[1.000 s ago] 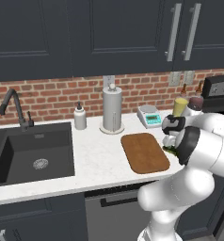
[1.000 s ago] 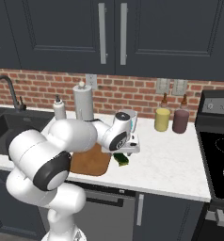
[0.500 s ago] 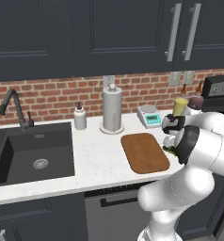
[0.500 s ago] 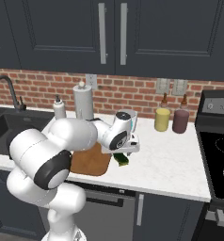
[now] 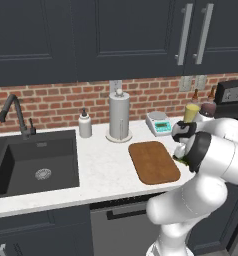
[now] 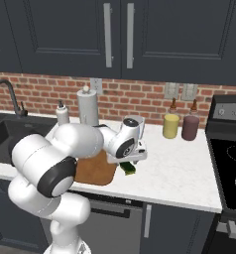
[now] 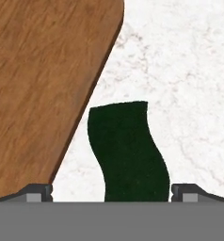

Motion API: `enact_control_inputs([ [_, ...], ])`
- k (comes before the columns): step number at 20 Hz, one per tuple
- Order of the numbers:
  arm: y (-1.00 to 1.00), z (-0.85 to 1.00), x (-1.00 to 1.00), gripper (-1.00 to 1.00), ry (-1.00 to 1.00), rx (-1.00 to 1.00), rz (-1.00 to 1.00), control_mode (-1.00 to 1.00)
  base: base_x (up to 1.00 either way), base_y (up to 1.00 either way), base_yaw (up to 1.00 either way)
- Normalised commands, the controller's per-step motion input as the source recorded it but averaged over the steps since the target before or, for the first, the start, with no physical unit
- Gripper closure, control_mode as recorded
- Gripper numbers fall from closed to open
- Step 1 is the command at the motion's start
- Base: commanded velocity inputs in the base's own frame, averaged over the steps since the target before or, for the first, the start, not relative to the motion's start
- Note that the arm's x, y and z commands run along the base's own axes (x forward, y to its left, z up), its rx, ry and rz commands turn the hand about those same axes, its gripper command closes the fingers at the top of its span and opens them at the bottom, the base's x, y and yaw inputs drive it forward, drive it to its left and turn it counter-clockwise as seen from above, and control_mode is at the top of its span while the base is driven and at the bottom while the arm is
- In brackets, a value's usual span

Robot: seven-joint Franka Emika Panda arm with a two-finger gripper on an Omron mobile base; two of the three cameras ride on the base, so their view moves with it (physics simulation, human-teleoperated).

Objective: Pick up the sponge from the counter and clean the cutting board by briefly scrubbing or pressing down on the cutting board. Once finished, release the sponge.

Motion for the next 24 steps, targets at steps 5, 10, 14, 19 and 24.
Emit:
enact_control_inputs([
  [5,0.0,-0.1,0.0,-1.0,0.0,0.0,0.04,-1.0,0.0,0.0,0.0],
  [10,0.0,-0.12,0.0,-1.0,0.0,0.0,0.04,-1.0,0.0,0.0,0.0],
  [14,0.0,-0.04,0.0,-1.0,0.0,0.0,0.03,-1.0,0.0,0.0,0.0],
  [19,-0.01,0.0,0.07,-1.0,0.0,0.0,0.02,-1.0,0.0,0.0,0.0],
  [24,-0.03,0.0,0.18,-1.0,0.01,0.0,0.02,-1.0,0.0,0.0,0.0],
])
